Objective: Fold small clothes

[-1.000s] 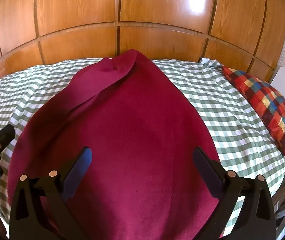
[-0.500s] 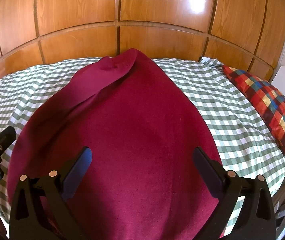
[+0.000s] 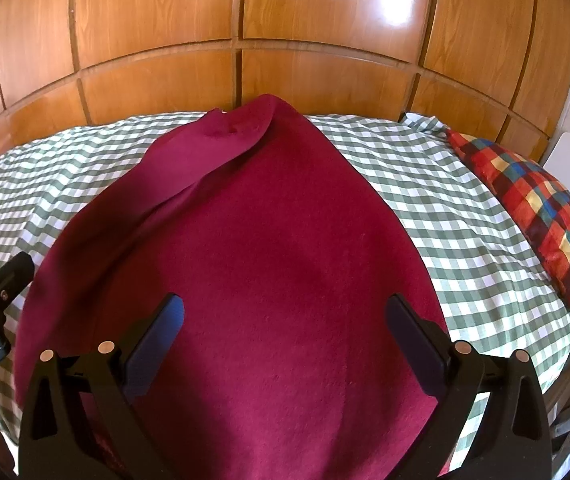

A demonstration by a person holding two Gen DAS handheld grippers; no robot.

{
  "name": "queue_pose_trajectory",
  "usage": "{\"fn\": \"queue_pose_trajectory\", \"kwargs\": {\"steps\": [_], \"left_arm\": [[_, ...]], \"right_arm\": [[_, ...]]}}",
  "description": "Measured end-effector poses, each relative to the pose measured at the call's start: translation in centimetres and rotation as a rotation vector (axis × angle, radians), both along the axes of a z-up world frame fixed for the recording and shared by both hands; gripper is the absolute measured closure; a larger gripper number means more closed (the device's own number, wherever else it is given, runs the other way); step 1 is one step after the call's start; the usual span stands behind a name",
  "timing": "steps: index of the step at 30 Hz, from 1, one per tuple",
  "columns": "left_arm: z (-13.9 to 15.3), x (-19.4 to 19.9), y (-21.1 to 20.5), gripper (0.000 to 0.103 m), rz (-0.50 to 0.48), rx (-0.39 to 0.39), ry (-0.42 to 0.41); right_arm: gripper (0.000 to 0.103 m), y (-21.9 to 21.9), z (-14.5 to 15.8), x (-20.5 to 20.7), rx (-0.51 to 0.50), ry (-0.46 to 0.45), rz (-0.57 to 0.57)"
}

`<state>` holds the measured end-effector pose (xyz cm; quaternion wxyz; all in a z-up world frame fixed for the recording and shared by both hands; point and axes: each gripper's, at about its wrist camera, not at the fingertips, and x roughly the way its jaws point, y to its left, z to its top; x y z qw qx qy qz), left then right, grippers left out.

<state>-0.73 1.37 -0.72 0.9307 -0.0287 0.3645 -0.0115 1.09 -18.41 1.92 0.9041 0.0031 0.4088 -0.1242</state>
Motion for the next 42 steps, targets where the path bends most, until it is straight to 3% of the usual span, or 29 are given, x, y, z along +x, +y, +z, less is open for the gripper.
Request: {"fn": "queue_pose_trajectory", "kwargs": {"steps": [19,36,42], "left_arm": [[-0.3,0.0,0.8,0.002,0.023,0.001,0.015],[-0.8,0.2,3.7,0.002,0.108,0.003,0.023],[-1.5,0.4,4.9,0.002,0.138,0.018,0.038]], "right_arm": [[0.003,0.7,0.1,0.0,-0.003,0.006,0.014],[0.003,1.7,0.3,0.1,0.02,0.011,0.062],[0.003,1.9,0.3,0.2,0.113,0.014,0.126]]}}
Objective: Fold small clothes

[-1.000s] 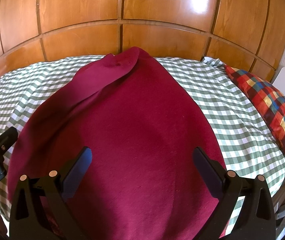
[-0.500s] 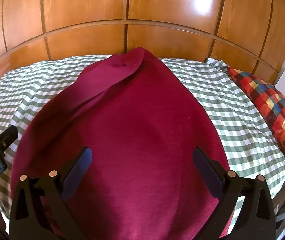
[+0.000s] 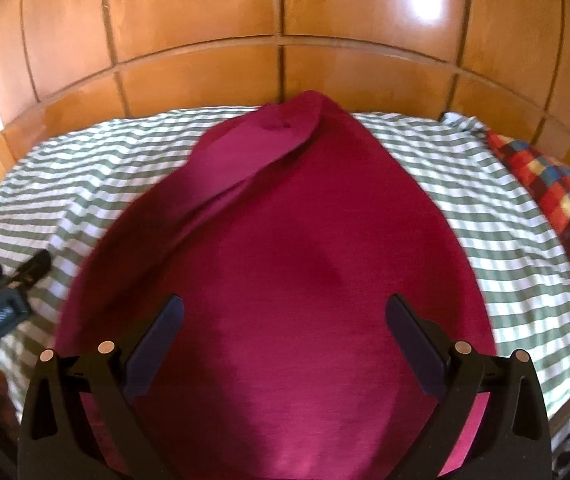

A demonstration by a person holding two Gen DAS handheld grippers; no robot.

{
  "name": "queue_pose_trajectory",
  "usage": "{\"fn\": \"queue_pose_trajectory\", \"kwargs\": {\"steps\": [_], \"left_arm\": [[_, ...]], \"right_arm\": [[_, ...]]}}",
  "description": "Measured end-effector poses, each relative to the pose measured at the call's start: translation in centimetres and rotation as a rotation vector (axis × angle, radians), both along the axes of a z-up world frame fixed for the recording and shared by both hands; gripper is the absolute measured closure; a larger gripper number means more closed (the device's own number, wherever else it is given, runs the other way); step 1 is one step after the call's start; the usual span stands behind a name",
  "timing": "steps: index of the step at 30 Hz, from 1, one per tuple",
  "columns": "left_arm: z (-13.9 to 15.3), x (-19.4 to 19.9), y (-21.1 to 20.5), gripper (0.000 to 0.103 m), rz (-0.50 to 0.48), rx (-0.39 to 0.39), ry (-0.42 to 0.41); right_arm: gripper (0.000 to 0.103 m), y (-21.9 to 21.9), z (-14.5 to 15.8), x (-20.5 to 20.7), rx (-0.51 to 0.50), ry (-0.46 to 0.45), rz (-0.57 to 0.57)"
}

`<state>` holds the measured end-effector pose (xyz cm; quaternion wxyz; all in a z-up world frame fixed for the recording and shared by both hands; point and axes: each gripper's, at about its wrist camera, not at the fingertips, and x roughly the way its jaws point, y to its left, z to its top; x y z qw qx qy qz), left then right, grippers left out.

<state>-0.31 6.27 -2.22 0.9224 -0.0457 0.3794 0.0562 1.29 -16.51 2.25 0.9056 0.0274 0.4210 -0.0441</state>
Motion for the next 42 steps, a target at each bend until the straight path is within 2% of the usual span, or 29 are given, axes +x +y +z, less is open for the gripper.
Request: {"fn": "queue_pose_trajectory", "kwargs": {"steps": [4,6,10,13,16,19,20,22,24,25,28,31,34,37,40,42], "left_arm": [[0.1,-0.1,0.6,0.002,0.019,0.007,-0.007],[0.1,-0.2,1.0,0.002,0.028,0.012,-0.007],[0.0,-0.3,1.8,0.002,0.045,0.024,-0.007],[-0.2,-0.5,2.9,0.002,0.07,0.016,-0.004],[-0.6,-0.7,4.0,0.003,0.082,0.016,0.001],[-1.1,-0.9,4.9,0.003,0.094,-0.005,0.015],[-1.2,-1.0,5.2,0.003,0.096,-0.014,0.02],[-1.3,-1.2,5.4,0.003,0.099,-0.025,0.022],[-1.3,-1.4,5.5,0.003,0.078,-0.034,0.024],[-1.3,-1.5,5.5,0.003,0.062,-0.037,0.026],[-1.0,-1.7,5.1,0.003,0.015,-0.043,0.012],[-0.6,-1.5,4.3,0.003,-0.029,-0.084,0.002],[-0.6,-1.2,3.5,0.003,-0.058,-0.119,0.004],[-0.7,-0.6,2.0,0.003,-0.103,-0.142,0.022],[-1.0,-0.1,0.3,0.005,-0.172,-0.173,0.05],[-1.1,0.0,-1.2,0.007,-0.232,-0.186,0.069]], "right_arm": [[0.003,1.4,0.4,0.5,0.051,-0.004,0.084],[0.006,2.6,0.6,1.0,0.069,-0.001,0.151],[0.031,4.2,0.2,3.3,0.198,0.092,0.23],[0.035,5.1,-0.6,5.2,0.262,0.161,0.232],[0.035,6.6,-1.0,5.9,0.303,0.203,0.251],[0.036,8.4,-1.7,6.9,0.288,0.239,0.264],[0.039,8.8,-2.1,7.1,0.265,0.248,0.259],[0.069,9.2,-2.7,7.1,0.206,0.252,0.254],[0.087,8.9,-2.7,6.7,0.161,0.23,0.258],[0.092,8.0,-2.5,6.4,0.168,0.225,0.264],[0.095,4.7,-0.6,4.9,0.227,0.162,0.268],[0.095,0.0,2.7,2.8,0.202,0.036,0.23],[0.095,-6.0,5.8,1.7,0.158,-0.059,0.1],[0.095,-12.2,7.5,1.5,0.095,-0.113,-0.053],[0.095,-17.4,7.4,2.0,0.052,-0.111,-0.171],[0.095,-21.0,6.1,3.2,-0.009,-0.077,-0.253]]}}
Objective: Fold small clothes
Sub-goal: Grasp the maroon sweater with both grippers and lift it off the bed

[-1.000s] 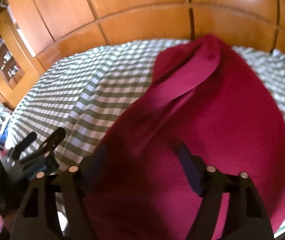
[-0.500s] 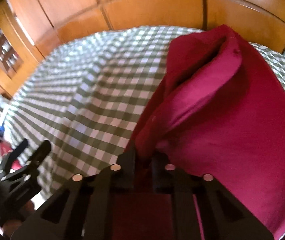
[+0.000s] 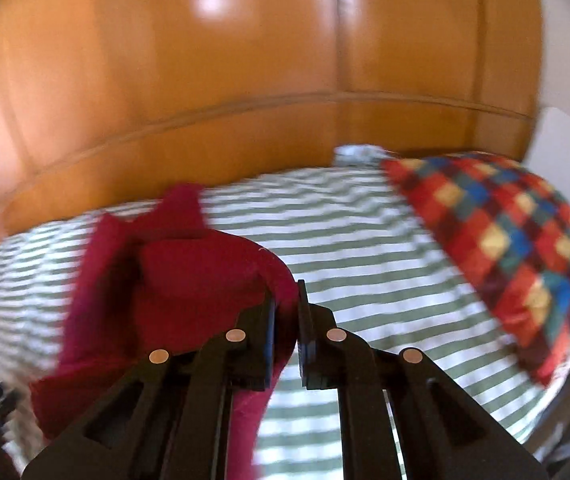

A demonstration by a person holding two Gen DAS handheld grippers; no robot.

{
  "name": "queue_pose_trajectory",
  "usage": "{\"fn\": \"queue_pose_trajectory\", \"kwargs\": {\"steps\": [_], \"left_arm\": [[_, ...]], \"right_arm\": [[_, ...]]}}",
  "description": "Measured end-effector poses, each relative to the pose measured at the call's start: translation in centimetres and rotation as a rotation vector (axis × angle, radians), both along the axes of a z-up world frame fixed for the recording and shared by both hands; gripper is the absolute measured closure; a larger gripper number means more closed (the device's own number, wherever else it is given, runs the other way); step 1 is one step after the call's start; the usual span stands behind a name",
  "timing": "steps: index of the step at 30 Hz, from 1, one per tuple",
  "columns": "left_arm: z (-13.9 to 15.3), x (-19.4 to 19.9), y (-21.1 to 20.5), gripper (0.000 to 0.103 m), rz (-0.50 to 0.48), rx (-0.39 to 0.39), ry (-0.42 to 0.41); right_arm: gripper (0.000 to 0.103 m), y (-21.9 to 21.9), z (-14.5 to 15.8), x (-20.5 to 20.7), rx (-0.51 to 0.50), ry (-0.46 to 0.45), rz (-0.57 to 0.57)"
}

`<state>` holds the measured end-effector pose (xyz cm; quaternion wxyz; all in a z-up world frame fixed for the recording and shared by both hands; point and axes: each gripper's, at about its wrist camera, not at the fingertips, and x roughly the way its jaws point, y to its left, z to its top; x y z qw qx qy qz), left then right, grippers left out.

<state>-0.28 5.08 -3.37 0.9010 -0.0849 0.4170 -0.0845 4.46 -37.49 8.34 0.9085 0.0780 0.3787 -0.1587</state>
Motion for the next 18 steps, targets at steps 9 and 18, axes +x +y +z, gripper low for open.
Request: {"fn": "queue_pose_trajectory", "kwargs": {"steps": [9,18], "left_arm": [[-1.2,-1.5,-5.8,0.008,-0.209,0.044,0.07],[-3.0,-2.6,-7.2,0.03,-0.264,0.069,0.126]], "right_arm": [[0.095,-10.9,-8.4,5.4,-0.175,0.243,-0.263],[0.038,-7.0,-3.3,0.4,-0.082,0.011,-0.122]]}}
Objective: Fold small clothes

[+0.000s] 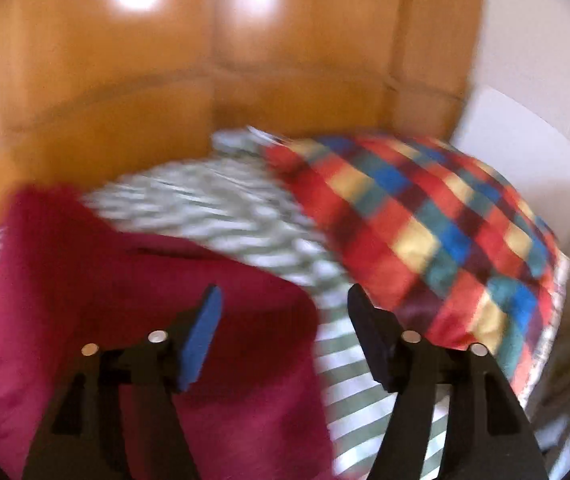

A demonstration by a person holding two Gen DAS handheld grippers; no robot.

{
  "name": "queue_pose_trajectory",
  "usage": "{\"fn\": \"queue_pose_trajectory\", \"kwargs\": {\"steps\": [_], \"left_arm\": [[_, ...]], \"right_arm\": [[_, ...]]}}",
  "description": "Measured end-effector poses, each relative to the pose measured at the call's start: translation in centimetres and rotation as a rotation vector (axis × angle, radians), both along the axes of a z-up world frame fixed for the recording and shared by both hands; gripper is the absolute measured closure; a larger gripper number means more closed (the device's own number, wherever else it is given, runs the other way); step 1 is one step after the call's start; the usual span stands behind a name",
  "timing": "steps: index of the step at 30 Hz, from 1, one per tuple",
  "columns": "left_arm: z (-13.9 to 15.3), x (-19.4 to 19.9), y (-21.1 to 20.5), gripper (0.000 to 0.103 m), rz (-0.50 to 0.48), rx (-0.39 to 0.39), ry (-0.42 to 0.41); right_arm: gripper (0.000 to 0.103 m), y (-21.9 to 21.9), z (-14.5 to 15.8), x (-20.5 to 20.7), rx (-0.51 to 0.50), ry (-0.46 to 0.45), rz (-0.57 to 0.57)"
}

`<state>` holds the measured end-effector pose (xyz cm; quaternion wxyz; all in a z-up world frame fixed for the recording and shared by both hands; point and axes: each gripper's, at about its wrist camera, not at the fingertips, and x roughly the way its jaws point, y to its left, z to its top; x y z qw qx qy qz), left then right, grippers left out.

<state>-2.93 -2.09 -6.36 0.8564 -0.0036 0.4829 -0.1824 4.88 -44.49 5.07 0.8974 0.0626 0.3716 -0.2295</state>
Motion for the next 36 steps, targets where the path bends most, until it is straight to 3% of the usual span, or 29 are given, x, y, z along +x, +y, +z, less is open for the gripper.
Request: {"fn": "queue_pose_trajectory", "kwargs": {"steps": [3,6,8,10,11,12,14,15,16,22,25,28,30,33,35,36], "left_arm": [[0.0,-0.2,-0.2,0.038,-0.016,0.003,-0.01],[0.0,-0.7,-0.2,0.054,-0.028,0.0,-0.022],[0.0,-0.5,0.0,0.079,-0.035,-0.008,-0.026],[0.2,-0.7,0.1,0.094,-0.043,-0.025,-0.031],[0.4,-0.7,0.2,0.095,-0.045,-0.03,-0.036],[0.6,-0.8,0.4,0.095,-0.048,-0.035,-0.045],[1.4,-0.8,1.1,0.096,-0.044,-0.062,-0.06],[1.9,-0.8,1.6,0.096,-0.036,-0.073,-0.069],[2.6,-0.6,2.5,0.096,-0.015,-0.081,-0.087],[5.6,1.9,8.6,0.096,0.151,-0.106,-0.158],[6.5,3.8,10.5,0.096,0.207,-0.044,-0.202],[7.0,6.2,11.1,0.096,0.231,0.033,-0.238],[7.0,8.5,11.2,0.096,0.256,0.097,-0.253],[6.7,11.5,11.1,0.094,0.308,0.171,-0.239],[7.1,12.4,10.3,0.074,0.344,0.214,-0.245],[7.5,12.0,9.9,0.06,0.367,0.223,-0.27]], "right_arm": [[0.038,5.5,0.4,-0.9,0.13,0.003,0.286],[0.038,13.0,-1.9,-1.5,0.244,0.109,0.559],[0.038,16.8,-4.2,-1.4,0.285,0.196,0.652],[0.038,20.1,-6.6,-1.3,0.254,0.262,0.697],[0.038,21.6,-7.9,-1.2,0.204,0.298,0.701],[0.042,22.4,-8.6,-1.2,0.145,0.304,0.699],[0.071,23.1,-8.6,-1.5,0.069,0.282,0.718],[0.092,22.7,-8.3,-1.4,0.058,0.285,0.709],[0.094,22.1,-7.5,-1.3,0.053,0.281,0.699],[0.095,15.4,-0.2,-1.3,0.092,0.103,0.563],[0.095,10.0,4.2,0.7,0.019,0.011,0.424],[0.095,2.8,7.4,3.9,-0.052,-0.036,0.207],[0.095,-1.2,8.4,5.8,-0.143,-0.029,0.067],[0.094,-6.8,8.5,7.6,-0.145,0.007,-0.073],[0.09,-10.0,6.7,8.4,-0.088,0.051,-0.114],[0.072,-10.6,6.1,8.2,-0.068,0.065,-0.126]]}}
